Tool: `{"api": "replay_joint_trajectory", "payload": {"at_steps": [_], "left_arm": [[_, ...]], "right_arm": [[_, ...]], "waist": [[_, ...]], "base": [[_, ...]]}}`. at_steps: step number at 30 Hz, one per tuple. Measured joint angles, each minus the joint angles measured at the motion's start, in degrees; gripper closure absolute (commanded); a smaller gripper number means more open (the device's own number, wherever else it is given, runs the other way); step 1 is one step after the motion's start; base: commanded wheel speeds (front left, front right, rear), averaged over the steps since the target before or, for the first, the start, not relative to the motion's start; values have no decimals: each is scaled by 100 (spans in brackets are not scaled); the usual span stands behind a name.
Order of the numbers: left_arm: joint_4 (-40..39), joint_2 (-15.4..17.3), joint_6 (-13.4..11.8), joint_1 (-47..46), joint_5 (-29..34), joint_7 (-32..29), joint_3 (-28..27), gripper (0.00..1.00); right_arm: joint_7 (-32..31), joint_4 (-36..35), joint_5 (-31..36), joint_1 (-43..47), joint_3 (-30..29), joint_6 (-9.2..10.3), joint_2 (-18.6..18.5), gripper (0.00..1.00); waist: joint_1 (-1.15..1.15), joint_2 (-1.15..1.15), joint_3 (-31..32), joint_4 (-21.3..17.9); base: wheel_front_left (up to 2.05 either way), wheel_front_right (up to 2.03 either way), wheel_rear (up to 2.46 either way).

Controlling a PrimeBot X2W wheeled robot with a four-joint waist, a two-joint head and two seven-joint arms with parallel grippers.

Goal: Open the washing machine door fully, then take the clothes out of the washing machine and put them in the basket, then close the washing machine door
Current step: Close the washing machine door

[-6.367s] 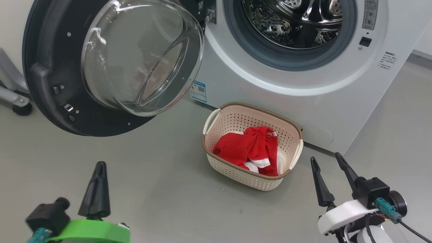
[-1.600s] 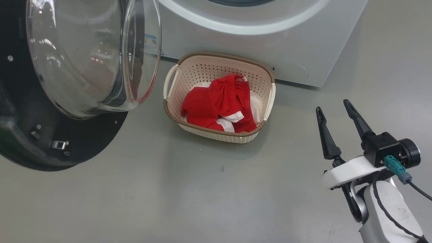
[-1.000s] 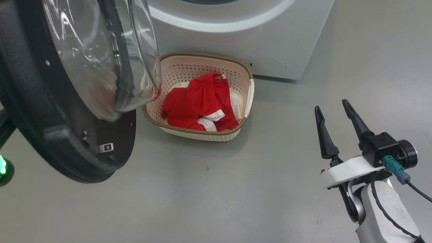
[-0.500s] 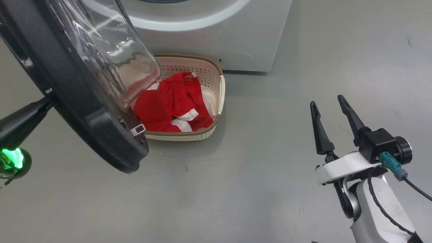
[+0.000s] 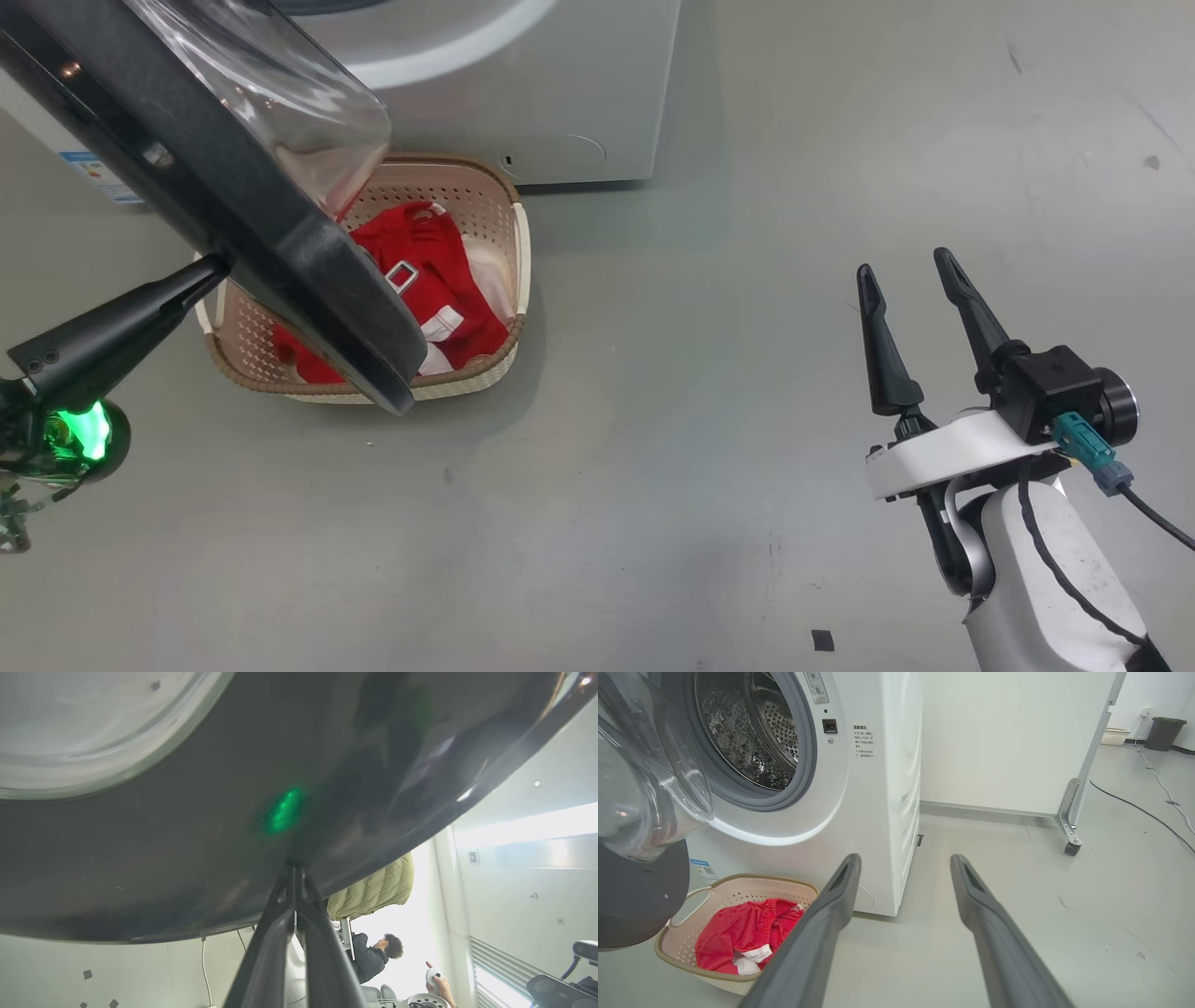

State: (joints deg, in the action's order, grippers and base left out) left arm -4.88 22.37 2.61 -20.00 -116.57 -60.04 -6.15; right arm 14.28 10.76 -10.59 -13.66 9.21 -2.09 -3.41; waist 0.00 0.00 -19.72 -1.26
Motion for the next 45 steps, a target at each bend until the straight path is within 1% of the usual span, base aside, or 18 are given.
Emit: {"api": "replay_joint_trajectory", "payload": {"at_steps": [6,10,13,19,26,32,37,42,45], "left_arm": [[-125,-49,-140,-89,1,-23,94,100],[-158,-49,-183,-177,11,42,104,100],[-156,-40,-258,-230,65,114,101,100],[-140,-19,-485,-429,79,269,69,100],[-104,0,-642,-794,124,398,83,100],[140,-34,-792,-1177,129,667,81,100],[349,-119,-854,-1527,129,945,22,100],[595,-125,-869,-1839,190,1163,-36,100],[781,-136,-875,-2039,357,1271,31,100]], "right_arm": [[0,-42,-49,-8,44,20,15,0],[0,-58,-52,-59,99,20,21,0],[2,-97,-71,-97,118,22,24,0],[18,-125,-99,-110,192,23,26,0],[18,-179,-237,-119,311,24,38,0],[18,-234,-339,-168,403,74,46,0],[18,-296,-399,-252,491,80,53,0],[18,-297,-509,-285,592,127,60,0],[18,-298,-509,-326,601,175,62,0]], "waist": [[0,0,-86,-274],[0,0,-149,-446],[0,0,-193,-581],[0,0,-293,-846],[0,0,-439,-1137],[0,0,-578,-1340],[0,0,-698,-1457],[0,0,-797,-1570],[0,0,-839,-1619]], "base": [[0,0,0],[0,0,0],[0,0,0],[0,0,0],[0,0,0],[0,0,0],[0,0,0],[0,0,0],[0,0,0]]}}
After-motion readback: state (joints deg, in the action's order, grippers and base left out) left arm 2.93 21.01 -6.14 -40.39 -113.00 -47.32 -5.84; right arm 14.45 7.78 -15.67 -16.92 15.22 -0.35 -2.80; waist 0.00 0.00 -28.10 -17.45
